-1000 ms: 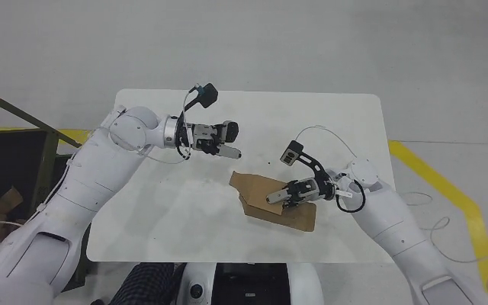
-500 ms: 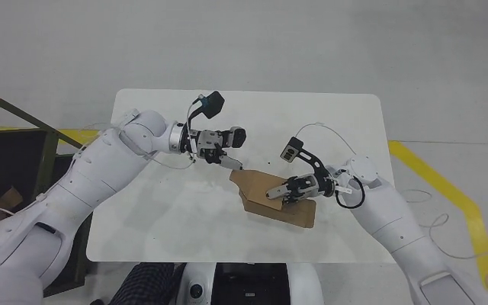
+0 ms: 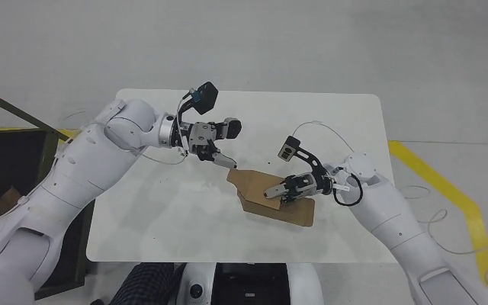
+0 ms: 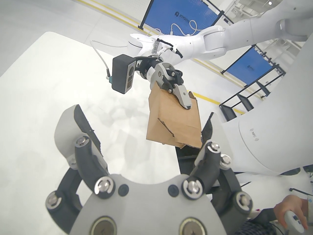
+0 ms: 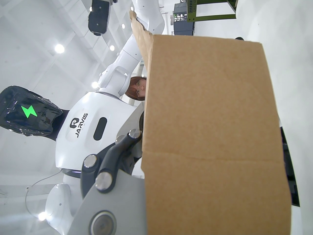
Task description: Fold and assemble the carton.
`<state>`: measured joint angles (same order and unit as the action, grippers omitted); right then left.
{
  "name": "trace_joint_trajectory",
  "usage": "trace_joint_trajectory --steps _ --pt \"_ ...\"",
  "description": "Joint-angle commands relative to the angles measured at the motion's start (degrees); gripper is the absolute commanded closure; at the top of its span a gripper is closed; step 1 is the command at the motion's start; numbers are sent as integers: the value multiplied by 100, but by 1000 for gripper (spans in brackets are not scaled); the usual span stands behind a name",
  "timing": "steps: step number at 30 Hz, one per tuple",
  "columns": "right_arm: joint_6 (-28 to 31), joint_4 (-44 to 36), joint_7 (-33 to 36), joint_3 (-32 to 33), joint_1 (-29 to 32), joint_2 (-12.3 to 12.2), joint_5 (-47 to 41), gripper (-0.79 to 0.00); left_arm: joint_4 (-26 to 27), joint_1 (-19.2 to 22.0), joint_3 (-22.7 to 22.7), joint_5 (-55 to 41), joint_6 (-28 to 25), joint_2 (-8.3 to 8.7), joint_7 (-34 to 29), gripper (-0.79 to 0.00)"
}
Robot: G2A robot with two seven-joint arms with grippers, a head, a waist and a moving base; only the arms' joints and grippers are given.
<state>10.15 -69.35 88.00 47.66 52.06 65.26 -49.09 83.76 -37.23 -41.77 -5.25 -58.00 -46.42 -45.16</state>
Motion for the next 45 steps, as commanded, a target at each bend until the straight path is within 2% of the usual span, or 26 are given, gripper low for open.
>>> trace_joint_trajectory --steps 1,6,13,24,28,45 --pt "-12 -10 0 -18 -10 -13 -17 0 150 -113 -170 404 0 20 163 -785" --pt "-27 5 0 -93 -47 -55 -103 0 386 -364 -339 1238 0 44 645 -785" --pt "-17 43 0 -208 -132 -101 -233 0 420 -457 -381 1884 0 77 1397 -785" --pt "-29 70 0 -268 -188 -128 -326 0 420 -457 -381 1884 0 77 1397 -785" --pt "-28 -99 -224 -246 -99 -132 -196 0 518 -578 -437 2044 231 69 1504 -785" --pt "-43 -335 -196 95 164 -151 -160 0 317 -961 -516 1883 244 85 1283 -785"
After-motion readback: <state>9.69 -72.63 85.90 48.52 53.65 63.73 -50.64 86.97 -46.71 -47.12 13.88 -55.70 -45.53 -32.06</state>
